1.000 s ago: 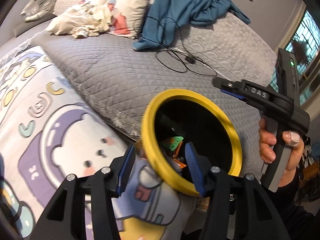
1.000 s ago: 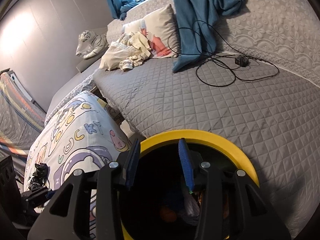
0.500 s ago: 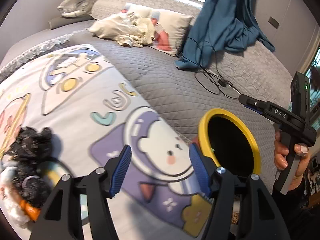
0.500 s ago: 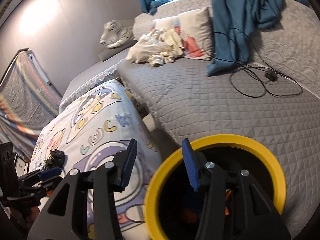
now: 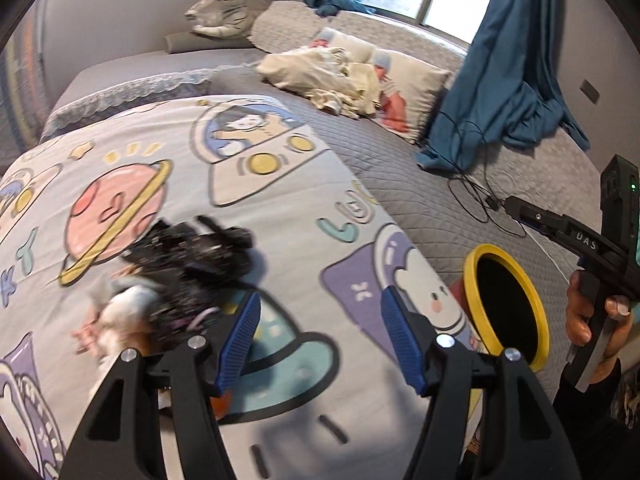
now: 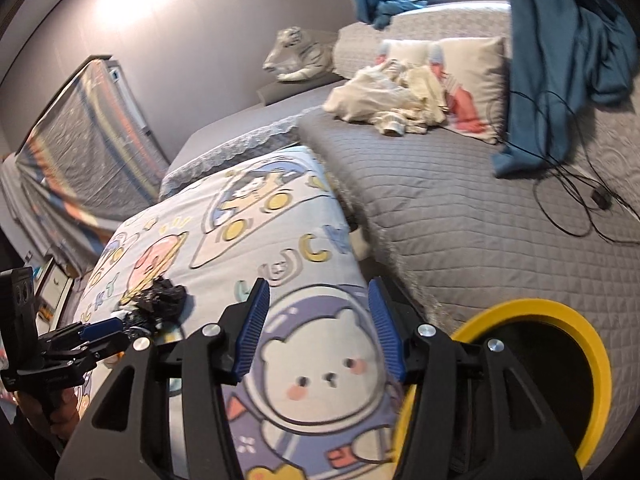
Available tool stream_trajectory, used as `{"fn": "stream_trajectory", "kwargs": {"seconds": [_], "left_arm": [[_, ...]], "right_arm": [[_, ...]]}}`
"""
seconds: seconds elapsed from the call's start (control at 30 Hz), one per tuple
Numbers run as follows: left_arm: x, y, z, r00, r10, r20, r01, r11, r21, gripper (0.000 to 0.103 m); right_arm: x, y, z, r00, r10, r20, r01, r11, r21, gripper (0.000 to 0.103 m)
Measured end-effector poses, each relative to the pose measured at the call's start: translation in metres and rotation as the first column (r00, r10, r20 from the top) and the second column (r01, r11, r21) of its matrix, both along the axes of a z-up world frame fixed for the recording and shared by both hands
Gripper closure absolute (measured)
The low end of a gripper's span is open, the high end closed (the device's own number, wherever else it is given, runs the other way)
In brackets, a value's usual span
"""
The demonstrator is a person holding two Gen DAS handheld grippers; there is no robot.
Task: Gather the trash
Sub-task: 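Move the left tool to the white tissue while the right tool approaches the black plastic bag, then close the left tool on the white tissue while the right tool grips the black bag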
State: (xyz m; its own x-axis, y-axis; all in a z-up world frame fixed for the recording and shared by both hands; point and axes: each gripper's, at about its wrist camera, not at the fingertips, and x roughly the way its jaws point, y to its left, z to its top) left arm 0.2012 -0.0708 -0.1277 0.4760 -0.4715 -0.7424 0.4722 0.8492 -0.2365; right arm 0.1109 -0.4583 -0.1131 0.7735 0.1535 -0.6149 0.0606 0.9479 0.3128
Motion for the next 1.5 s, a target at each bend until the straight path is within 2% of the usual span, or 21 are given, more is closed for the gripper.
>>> {"fn": "stream_trajectory", "kwargs": {"seconds": [0.33, 0.6, 1.0, 1.37, 1.43, 1.5], "left_arm": [[-0.005, 0.053, 0.000, 0.995, 0.096, -0.001, -0.096, 0.995, 0.009, 0.043], [-0.010, 0.088, -0.006, 0.989, 0.148, -0.007, -0.148, 0.989, 0.014, 0.043], [0.002, 0.110, -0.033, 0.979, 0.190, -0.069, -0.190, 0.982, -0.002, 0.043], [0.013, 0.140, -0.046, 0.959, 0.262, -0.106, -0.261, 0.965, 0.025, 0.043], [0.015, 0.144, -0.048, 0.954, 0.279, -0.108, -0.275, 0.960, 0.047, 0.044], [0.016, 0.148, -0.051, 0.951, 0.285, -0.116, -0.281, 0.958, 0.052, 0.050]], "right_arm": [[0.031, 0.066, 0.000, 0.992, 0.128, -0.019, -0.128, 0.991, -0.025, 0.054], [0.052, 0.113, -0.007, 0.973, 0.223, -0.055, -0.225, 0.973, -0.041, 0.054], [0.079, 0.173, -0.017, 0.943, 0.319, -0.094, -0.326, 0.942, -0.074, 0.054], [0.115, 0.220, -0.038, 0.904, 0.393, -0.168, -0.411, 0.907, -0.094, 0.054], [0.121, 0.227, -0.043, 0.897, 0.402, -0.183, -0.424, 0.900, -0.099, 0.053], [0.125, 0.232, -0.047, 0.891, 0.409, -0.197, -0.433, 0.896, -0.098, 0.053]]}}
